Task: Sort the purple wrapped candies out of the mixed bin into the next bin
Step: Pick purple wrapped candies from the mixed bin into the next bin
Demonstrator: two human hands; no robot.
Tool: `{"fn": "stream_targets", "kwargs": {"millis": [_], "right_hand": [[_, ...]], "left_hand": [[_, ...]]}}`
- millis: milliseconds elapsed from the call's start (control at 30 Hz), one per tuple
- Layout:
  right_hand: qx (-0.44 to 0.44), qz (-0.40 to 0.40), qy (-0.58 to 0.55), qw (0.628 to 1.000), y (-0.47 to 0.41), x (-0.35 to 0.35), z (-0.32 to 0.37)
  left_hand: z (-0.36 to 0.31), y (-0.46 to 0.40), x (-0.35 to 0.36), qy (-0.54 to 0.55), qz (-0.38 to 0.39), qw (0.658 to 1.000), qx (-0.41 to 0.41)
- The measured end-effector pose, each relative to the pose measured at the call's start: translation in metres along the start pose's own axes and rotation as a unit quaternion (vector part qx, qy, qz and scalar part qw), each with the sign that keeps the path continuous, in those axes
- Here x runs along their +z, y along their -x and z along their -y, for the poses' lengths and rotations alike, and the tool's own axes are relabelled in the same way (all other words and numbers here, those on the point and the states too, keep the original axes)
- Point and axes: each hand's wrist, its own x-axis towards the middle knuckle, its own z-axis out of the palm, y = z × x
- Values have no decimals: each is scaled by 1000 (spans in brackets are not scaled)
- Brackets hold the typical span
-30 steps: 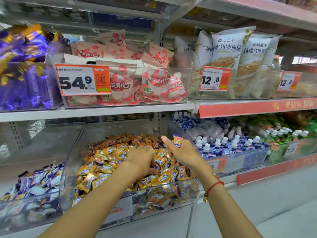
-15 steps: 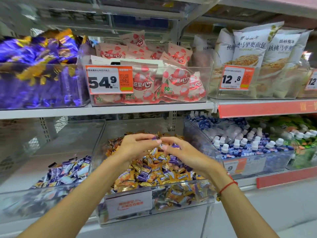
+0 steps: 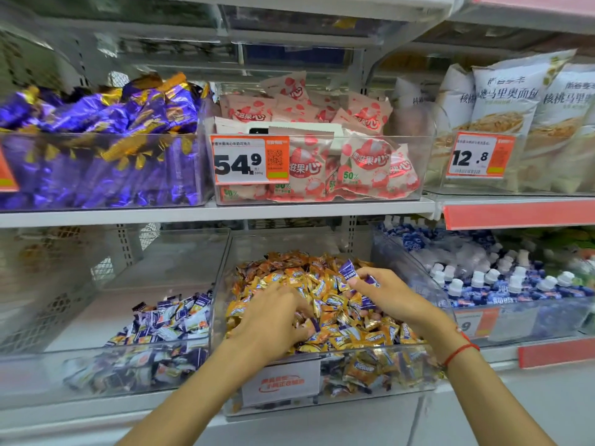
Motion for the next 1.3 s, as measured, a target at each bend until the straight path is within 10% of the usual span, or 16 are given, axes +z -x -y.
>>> {"fn": "stream_targets", "kwargs": {"millis": [167, 333, 533, 700, 900, 1100, 1300], "right_hand": [[-35, -3, 40, 999, 6, 14, 10], [-124, -26, -14, 992, 7, 50, 48], [-254, -10, -11, 967, -8, 135, 116], [-260, -42, 209, 942, -55, 209, 149], [-165, 166, 455, 859, -69, 219, 145], [-292, 21, 323, 900, -15, 143, 111], [-151, -78, 238, 956, 13, 29, 38]], "left_hand": [[2, 23, -7, 148, -121, 981, -16], [40, 56, -56, 365, -270, 888, -73], [116, 92, -84, 391, -346, 828, -205], [152, 92, -68, 348, -318, 842, -263], [170, 88, -47, 323, -195, 880, -287], [131, 75, -64, 270, -237, 902, -241], [52, 41, -56, 251, -177, 950, -53]]}}
